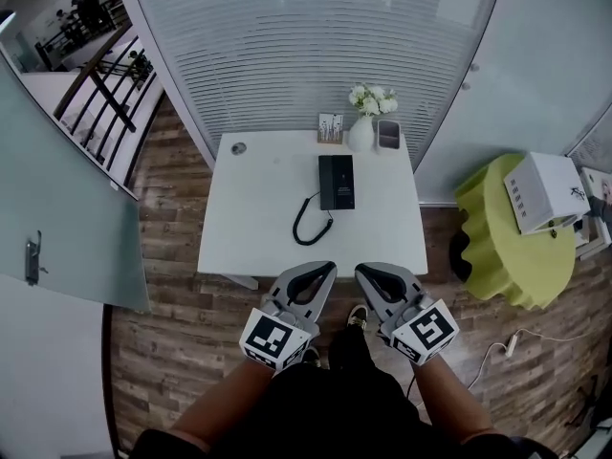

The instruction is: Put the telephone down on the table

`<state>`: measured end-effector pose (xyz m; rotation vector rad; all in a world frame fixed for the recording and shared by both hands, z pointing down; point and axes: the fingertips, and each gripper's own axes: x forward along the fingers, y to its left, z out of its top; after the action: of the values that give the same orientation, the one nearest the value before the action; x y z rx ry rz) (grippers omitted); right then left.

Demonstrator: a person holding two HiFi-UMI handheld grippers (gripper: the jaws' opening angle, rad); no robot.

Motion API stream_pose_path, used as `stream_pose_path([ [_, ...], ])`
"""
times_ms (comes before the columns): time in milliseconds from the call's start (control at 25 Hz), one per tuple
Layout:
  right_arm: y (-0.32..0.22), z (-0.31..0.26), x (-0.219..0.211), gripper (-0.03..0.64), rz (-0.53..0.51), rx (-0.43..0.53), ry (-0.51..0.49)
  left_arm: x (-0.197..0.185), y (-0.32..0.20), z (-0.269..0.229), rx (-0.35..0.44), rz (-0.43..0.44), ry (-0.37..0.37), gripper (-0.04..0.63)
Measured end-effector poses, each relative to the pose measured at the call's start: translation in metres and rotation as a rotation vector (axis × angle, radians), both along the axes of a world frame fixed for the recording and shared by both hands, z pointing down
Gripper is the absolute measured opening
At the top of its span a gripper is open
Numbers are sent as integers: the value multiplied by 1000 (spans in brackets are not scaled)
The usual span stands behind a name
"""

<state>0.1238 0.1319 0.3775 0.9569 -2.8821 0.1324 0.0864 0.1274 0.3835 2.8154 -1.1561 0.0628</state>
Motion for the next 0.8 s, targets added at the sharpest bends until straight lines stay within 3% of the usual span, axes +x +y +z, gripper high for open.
stream_pose_path([
  [800,-156,19,60,23,-142,-57,-30,60,-144,13,-55,-156,-65,9],
])
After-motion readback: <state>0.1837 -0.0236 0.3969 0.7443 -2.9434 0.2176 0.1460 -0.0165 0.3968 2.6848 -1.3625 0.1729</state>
